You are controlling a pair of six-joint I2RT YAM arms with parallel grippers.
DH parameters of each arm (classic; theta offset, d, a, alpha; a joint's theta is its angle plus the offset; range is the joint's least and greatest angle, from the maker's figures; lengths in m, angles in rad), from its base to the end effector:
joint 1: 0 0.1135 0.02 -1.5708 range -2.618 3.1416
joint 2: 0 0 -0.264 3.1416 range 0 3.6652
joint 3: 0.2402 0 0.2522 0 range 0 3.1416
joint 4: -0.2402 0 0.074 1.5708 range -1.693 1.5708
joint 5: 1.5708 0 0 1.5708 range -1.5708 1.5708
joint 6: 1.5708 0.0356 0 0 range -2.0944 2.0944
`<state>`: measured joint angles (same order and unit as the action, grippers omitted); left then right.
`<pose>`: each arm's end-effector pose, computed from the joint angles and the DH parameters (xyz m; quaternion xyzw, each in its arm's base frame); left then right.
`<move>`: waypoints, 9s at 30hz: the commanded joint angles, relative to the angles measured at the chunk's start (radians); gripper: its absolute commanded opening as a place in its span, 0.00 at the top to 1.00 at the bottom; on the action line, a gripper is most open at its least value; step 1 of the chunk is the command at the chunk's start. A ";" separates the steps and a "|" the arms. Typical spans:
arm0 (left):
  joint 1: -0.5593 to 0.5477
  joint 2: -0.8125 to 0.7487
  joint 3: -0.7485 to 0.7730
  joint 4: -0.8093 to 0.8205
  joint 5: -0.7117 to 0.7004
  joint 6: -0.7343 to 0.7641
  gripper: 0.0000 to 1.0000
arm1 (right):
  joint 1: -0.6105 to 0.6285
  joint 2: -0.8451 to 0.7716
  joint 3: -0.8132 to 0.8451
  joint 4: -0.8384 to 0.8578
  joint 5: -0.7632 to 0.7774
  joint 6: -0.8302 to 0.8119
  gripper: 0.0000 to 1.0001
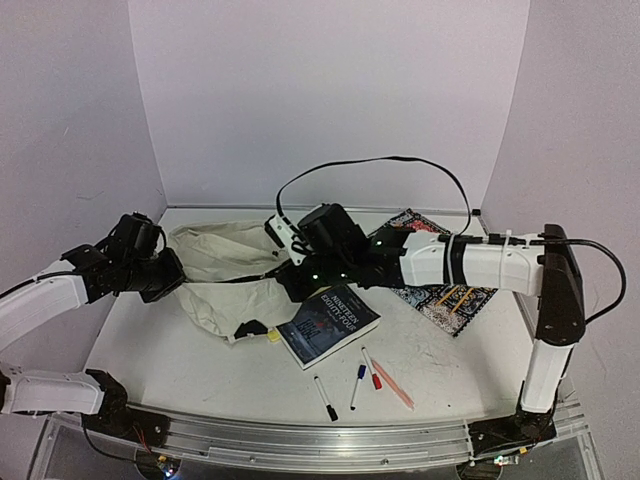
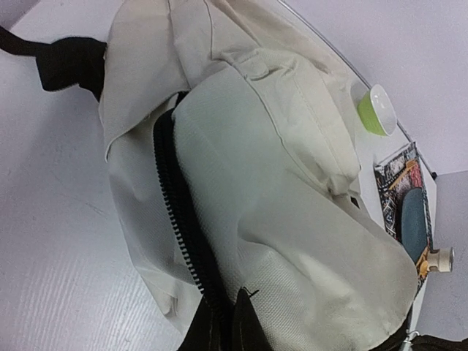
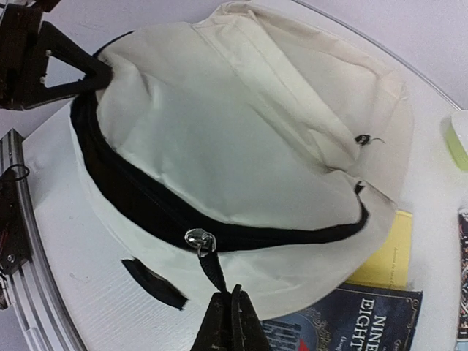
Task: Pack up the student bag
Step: Unzip the largest pocket of the student bag, then hold the largest pocket of the student bag, then unzip the largest pocket of the student bag, then move the student bag to the corner of the board, then pick up the student bag from the corner of the board.
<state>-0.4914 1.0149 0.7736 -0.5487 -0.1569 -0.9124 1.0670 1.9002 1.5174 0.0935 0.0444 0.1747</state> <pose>0.1875 -0.0941 0.2599 -0.2218 0.8953 -0.1896 0.3365 0.2235 0.4021 0.2962 -0.3338 0.7287 0.3332 0.4965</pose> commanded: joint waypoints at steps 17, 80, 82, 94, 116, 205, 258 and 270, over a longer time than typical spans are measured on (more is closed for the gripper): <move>0.250 0.226 0.198 0.013 -0.268 0.261 0.83 | -0.040 -0.048 0.010 0.015 -0.118 -0.015 1.00; 0.043 -0.041 0.160 -0.357 -0.290 0.122 1.00 | -0.115 -0.047 -0.075 0.089 -0.002 0.022 1.00; 0.069 -0.063 0.166 -0.380 -0.317 0.141 1.00 | -0.126 -0.041 -0.070 0.089 -0.002 0.023 1.00; 0.109 -0.171 0.220 -0.476 -0.384 0.099 1.00 | -0.185 0.055 -0.008 0.088 0.002 0.061 1.00; 0.108 -0.274 0.156 -0.390 0.085 0.237 0.68 | -0.231 0.285 0.248 0.090 -0.218 0.020 1.00; -0.302 0.239 0.115 0.256 -0.067 0.149 0.42 | -0.224 0.203 -0.069 0.591 -0.577 0.264 1.00; -0.118 0.437 0.273 0.373 0.091 0.275 1.00 | -0.221 0.101 -0.086 0.333 -0.238 0.141 0.51; -0.180 0.298 0.137 0.225 0.316 0.335 0.67 | -0.147 -0.042 -0.133 0.184 -0.213 0.309 0.24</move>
<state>-0.6397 1.3977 0.9379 -0.2391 0.0982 -0.6217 0.8838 1.9284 1.3869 0.3337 -0.1675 0.4056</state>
